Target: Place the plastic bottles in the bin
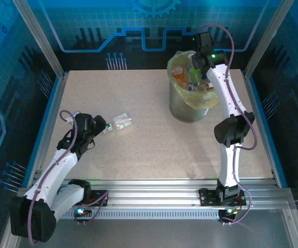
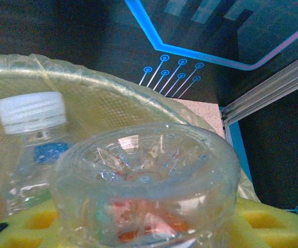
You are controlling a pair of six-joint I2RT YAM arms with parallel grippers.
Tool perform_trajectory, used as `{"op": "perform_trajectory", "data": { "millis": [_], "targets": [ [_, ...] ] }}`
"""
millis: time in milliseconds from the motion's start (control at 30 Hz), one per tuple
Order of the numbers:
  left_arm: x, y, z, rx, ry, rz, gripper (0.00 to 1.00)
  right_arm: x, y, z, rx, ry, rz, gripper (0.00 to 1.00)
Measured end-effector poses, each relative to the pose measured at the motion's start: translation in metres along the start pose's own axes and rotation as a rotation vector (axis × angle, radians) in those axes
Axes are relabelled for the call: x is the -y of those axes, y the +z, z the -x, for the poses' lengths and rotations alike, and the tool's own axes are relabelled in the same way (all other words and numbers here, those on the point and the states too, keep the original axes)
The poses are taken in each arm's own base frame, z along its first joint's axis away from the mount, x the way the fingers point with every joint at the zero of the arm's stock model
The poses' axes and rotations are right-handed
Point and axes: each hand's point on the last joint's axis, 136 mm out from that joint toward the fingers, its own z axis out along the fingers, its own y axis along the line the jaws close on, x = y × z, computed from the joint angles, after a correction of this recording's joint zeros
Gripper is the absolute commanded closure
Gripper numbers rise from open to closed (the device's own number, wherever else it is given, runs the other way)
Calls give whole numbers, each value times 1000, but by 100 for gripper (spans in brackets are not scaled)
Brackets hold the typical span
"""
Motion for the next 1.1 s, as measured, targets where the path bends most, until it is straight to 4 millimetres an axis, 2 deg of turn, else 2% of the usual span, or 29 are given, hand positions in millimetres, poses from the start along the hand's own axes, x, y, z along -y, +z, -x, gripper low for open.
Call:
{"op": "perform_trajectory", "data": {
  "millis": [200,367,600,933,1100],
  "targets": [
    [1,0,0,0,0,-1,1,-2,4,-5,-15,-1,-2,35],
    [5,-1,3,1,-2,-13,1,5,10,-12,-40,29,-9,23],
    [6,-2,5,3,-3,-16,1,7,11,-13,-46,43,-4,16],
    [7,-1,3,-5,-2,-17,1,4,6,-11,-38,53,41,13],
    [7,-1,3,-5,-2,-18,1,6,0,-7,-23,53,50,5]
  ]
}}
